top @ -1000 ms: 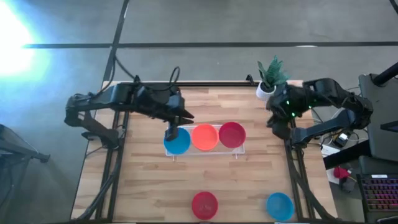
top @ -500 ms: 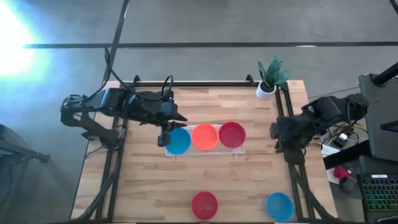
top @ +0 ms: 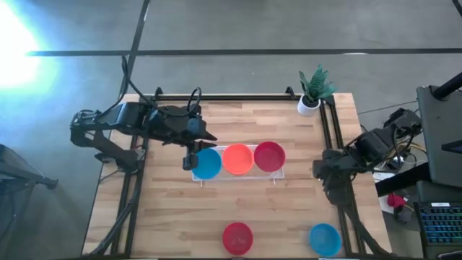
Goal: Pick & Place Mini bowls
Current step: Stack the blue bowl on the blue bowl on the shelf
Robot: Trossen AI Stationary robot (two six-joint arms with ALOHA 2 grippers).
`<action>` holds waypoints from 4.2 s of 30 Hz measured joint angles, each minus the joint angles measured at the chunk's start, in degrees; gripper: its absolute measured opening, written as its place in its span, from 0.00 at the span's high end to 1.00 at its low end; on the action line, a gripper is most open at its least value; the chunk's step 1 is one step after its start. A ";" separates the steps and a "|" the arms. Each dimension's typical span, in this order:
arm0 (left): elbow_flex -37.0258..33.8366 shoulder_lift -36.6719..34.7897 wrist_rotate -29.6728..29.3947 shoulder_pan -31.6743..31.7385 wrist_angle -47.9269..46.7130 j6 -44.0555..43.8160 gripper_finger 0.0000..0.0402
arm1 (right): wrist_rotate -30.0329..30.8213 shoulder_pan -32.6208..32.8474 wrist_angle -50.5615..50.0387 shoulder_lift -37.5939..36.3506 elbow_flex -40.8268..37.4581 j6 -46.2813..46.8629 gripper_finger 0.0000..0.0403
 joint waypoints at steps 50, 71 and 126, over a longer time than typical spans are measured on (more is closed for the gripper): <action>0.00 -0.02 0.24 0.00 -0.61 0.26 0.81 | -1.36 24.62 51.06 3.18 -43.78 23.15 0.80; 0.00 -0.02 0.24 0.00 -1.26 0.59 0.81 | -1.58 24.60 63.53 15.74 -43.53 25.77 0.80; 0.00 0.97 -7.36 0.02 9.94 9.03 0.69 | 61.37 -7.83 2.31 8.30 10.91 15.18 0.98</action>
